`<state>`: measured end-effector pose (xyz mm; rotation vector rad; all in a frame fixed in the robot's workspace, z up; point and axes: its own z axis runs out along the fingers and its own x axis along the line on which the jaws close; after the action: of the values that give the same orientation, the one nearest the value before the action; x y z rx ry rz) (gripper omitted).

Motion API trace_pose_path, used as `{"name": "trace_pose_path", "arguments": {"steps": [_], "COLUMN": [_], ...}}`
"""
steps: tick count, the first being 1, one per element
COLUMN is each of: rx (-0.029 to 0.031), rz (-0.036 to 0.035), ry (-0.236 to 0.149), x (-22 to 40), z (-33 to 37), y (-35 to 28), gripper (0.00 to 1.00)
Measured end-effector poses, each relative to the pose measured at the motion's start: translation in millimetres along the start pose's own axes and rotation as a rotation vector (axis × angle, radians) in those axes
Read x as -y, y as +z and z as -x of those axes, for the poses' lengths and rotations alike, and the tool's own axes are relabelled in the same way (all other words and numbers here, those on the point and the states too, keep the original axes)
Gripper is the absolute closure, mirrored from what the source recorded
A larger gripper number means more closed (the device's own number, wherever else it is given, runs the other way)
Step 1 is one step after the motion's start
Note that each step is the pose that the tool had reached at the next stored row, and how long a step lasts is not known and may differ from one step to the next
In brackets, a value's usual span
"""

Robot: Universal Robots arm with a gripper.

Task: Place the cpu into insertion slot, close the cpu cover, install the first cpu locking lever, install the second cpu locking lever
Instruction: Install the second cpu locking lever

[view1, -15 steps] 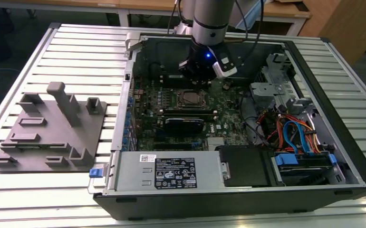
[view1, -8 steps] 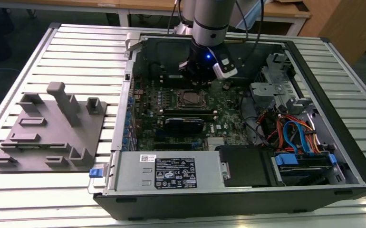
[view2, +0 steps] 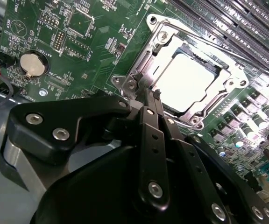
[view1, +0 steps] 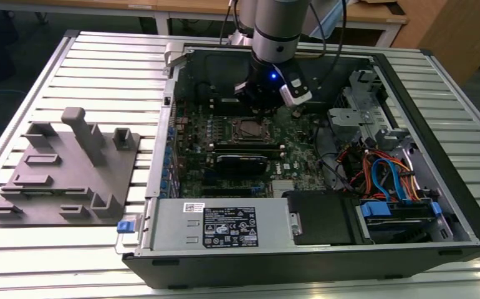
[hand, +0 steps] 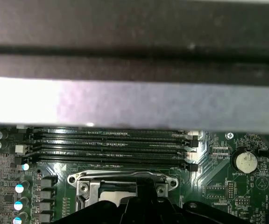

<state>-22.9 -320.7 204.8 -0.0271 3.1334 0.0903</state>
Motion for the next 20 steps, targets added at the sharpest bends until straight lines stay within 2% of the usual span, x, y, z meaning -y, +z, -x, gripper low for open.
{"name": "trace_pose_path", "arguments": {"steps": [4,10,14,20], "rx": [-0.0001,-0.0003,-0.0002,-0.0003], "rz": [-0.0003,-0.0042,-0.0081,-0.0087], "ry": [0.000,0.000,0.000,0.000], "x": [0.0,-0.8,-0.6,3.2], "z": [0.0,0.1,0.1,0.1], "y": [-2.1,-15.8,-15.9,-16.0], "gripper": [0.90,0.90,0.90,0.90]}}
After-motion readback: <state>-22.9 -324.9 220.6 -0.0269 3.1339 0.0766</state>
